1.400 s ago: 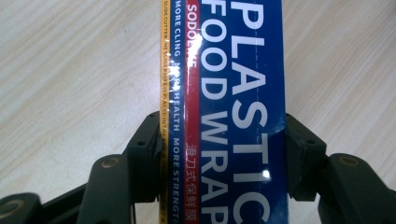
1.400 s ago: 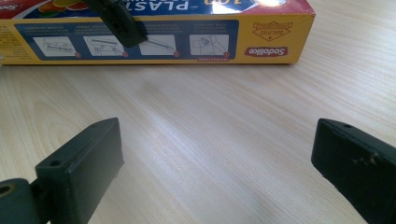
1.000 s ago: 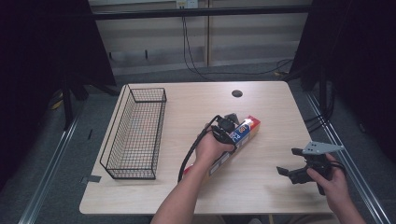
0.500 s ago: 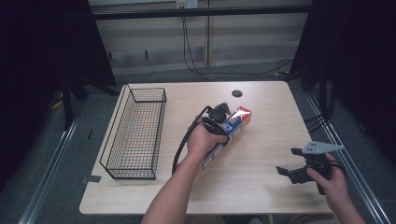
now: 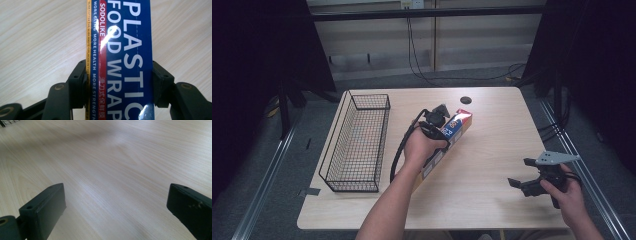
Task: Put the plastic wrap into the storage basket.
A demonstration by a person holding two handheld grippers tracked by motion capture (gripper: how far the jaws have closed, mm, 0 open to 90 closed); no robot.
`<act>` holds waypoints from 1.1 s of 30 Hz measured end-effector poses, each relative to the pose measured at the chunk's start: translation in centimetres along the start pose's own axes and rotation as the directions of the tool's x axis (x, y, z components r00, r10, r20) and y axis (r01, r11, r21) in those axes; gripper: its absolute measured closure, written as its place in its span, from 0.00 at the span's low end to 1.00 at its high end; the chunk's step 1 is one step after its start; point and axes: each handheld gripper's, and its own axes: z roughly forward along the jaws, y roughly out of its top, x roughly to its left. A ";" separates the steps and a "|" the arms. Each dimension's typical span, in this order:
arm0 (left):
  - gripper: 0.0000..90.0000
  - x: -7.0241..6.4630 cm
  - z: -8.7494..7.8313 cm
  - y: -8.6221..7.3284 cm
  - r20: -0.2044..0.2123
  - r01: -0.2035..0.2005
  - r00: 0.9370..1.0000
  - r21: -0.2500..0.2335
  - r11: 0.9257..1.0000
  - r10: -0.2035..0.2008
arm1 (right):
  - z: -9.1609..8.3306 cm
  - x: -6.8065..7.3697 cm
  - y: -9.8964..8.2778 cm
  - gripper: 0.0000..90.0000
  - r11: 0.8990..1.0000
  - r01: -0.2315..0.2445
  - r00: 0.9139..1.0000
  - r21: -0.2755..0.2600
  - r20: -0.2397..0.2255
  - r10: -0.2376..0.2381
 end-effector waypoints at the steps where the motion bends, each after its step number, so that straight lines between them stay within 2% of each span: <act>1: 0.48 0.2 -0.2 -0.1 -0.001 0.014 1.000 -0.003 1.000 -0.014 | 0.0 0.0 0.0 0.02 1.000 -0.001 1.000 0.000 0.002 0.001; 5: 0.48 0.5 -0.6 -0.1 -0.003 0.015 1.000 -0.001 1.000 -0.015 | 0.0 0.1 0.0 0.02 1.000 -0.001 1.000 -0.001 -0.001 0.001; 7: 0.48 0.7 -0.9 -0.3 0.000 0.038 0.999 -0.004 0.999 -0.038 | 0.0 0.1 0.1 0.02 1.000 -0.001 1.000 -0.002 -0.001 0.001; 15: 0.48 1.5 -1.9 -0.5 -0.016 0.069 0.997 -0.014 0.998 -0.069 | 0.1 0.2 0.1 0.02 1.000 0.000 1.000 -0.004 -0.007 0.000; 23: 0.48 2.3 -2.9 -0.9 -0.031 0.078 0.996 -0.019 0.997 -0.079 | 0.2 0.2 0.1 0.02 1.000 -0.001 1.000 -0.004 -0.007 0.000; 24: 0.48 2.3 -3.0 -1.0 -0.032 0.091 0.995 -0.021 0.996 -0.092 | 0.2 0.2 0.1 0.02 1.000 -0.002 1.000 -0.001 -0.009 0.002; 26: 0.47 2.6 -3.2 -1.1 -0.039 0.089 0.995 -0.019 0.996 -0.089 | 0.3 0.2 0.1 0.02 1.000 0.008 1.000 -0.007 -0.009 -0.008; 33: 0.48 3.4 -4.1 -1.5 -0.049 0.121 0.991 -0.025 0.992 -0.122 | 0.4 0.3 0.1 0.02 1.000 0.002 1.000 0.000 -0.010 -0.002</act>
